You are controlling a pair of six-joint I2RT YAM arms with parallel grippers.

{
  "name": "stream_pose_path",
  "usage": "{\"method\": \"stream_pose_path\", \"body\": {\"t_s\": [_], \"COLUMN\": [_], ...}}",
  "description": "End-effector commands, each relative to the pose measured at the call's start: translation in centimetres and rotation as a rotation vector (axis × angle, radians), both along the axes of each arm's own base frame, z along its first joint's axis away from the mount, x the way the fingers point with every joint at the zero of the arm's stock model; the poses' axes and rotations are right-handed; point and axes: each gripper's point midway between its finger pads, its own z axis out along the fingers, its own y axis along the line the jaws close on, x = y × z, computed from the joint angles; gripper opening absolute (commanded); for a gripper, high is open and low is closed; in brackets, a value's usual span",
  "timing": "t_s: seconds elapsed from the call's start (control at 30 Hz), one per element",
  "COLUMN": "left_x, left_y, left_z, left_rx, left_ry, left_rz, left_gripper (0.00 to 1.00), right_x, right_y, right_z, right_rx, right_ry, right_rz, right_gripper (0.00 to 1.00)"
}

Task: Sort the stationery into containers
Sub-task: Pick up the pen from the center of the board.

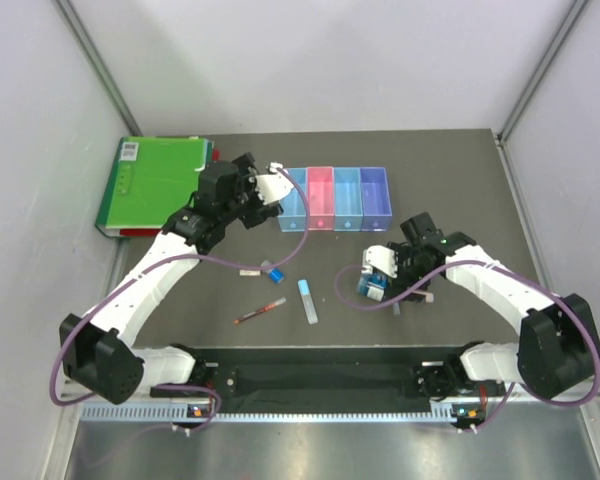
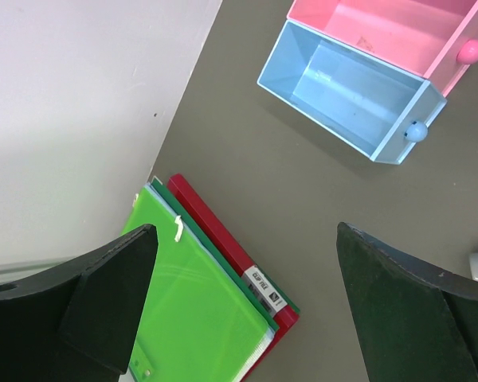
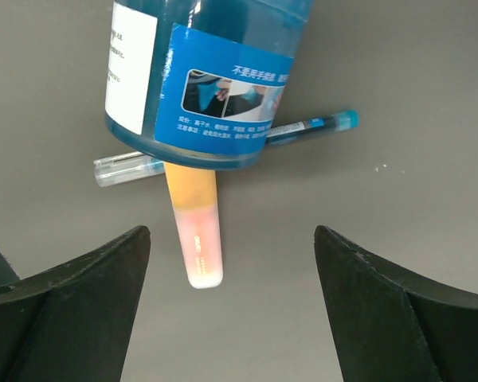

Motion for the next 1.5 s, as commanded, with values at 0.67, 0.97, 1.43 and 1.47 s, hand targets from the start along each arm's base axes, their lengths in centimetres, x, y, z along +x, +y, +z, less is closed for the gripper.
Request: {"method": "stream_pose_path", "body": {"t_s": [0.67,0.97,1.43,1.47], "left_x": [0.5,0.6,0.5,0.5], "left_y": [-0.2,0.0,0.0,-0.1], "left_z": [3.1,3.0,3.0,3.0], "left_rx": [0.0,0.012,0.005,0.002], "left_ry": [-0.075,-0.084,-0.097,-0.1], "left_rz": [0.034,0.039,0.035,0.036], "left_gripper": [0.99,0.99,0.99,0.99], "right_x": [0.5,-0.4,-0.7,-0.7], "right_y": [0.8,0.4,0.0,0.2], "right_z": [-3.3,-4.2,0.1,1.2], "right_rx": [0.004,-0.017,0.01,0.032], "right_ry": [0.025,0.04,-0.043,-0.061], "right_rz": [0.046,0.044,0.022,0.015], "right_gripper": [0.66,0.27,0.0,0.0]}}
